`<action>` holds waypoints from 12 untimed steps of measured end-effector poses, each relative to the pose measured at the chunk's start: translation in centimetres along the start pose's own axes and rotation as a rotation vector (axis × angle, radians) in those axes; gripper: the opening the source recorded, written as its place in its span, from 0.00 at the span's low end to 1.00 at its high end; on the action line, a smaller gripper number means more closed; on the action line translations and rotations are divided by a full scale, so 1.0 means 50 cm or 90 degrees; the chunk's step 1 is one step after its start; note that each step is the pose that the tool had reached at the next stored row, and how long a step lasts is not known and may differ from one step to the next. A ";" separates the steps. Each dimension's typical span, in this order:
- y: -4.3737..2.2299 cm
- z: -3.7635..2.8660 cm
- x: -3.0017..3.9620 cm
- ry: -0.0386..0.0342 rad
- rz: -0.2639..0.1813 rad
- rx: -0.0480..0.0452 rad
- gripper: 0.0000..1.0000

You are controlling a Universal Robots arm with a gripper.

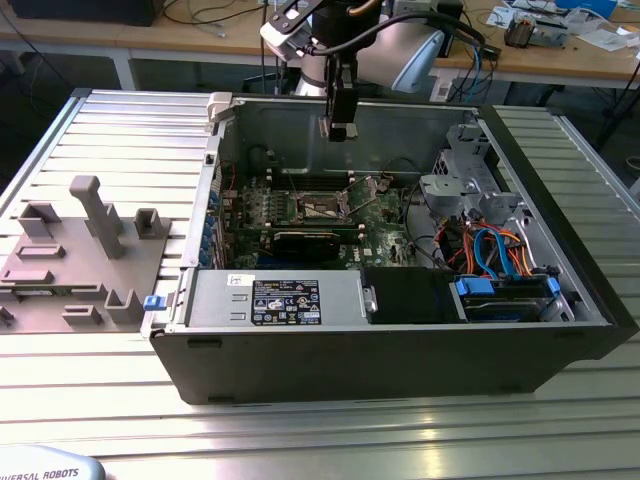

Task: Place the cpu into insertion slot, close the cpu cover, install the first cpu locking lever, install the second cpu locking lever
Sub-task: 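Place the cpu into insertion slot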

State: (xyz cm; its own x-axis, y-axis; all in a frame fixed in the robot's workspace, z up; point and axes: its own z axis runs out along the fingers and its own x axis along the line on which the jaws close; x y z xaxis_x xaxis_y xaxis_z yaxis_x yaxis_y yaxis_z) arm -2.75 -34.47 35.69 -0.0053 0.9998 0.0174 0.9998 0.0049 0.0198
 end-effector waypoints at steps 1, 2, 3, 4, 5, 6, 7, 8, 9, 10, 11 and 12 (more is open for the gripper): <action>0.000 0.000 0.000 0.0000 0.001 0.0000 0.54; 0.000 0.000 0.000 0.0000 0.001 0.0000 0.54; 0.000 0.000 0.000 0.0000 0.001 0.0000 0.54; 0.000 0.000 0.000 0.0000 0.002 0.0000 0.54; 0.000 0.000 0.000 0.0000 0.002 -0.0001 0.54; 0.000 0.000 0.000 0.0000 0.002 -0.0001 0.54; 0.000 0.000 0.000 0.0000 0.003 -0.0001 0.54; 0.000 0.000 0.000 -0.0001 0.003 -0.0001 0.54; 0.000 0.000 0.000 -0.0001 0.004 -0.0001 0.54; 0.000 0.000 0.000 0.0000 0.004 -0.0001 0.54; 0.000 0.000 0.000 -0.0001 0.004 -0.0001 0.54; 0.000 0.000 0.000 -0.0001 0.005 -0.0001 0.54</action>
State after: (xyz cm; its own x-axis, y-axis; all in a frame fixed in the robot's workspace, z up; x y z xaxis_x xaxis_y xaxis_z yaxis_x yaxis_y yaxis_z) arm -2.75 -34.47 35.69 0.0025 0.9998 0.0174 0.9998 -0.0028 0.0198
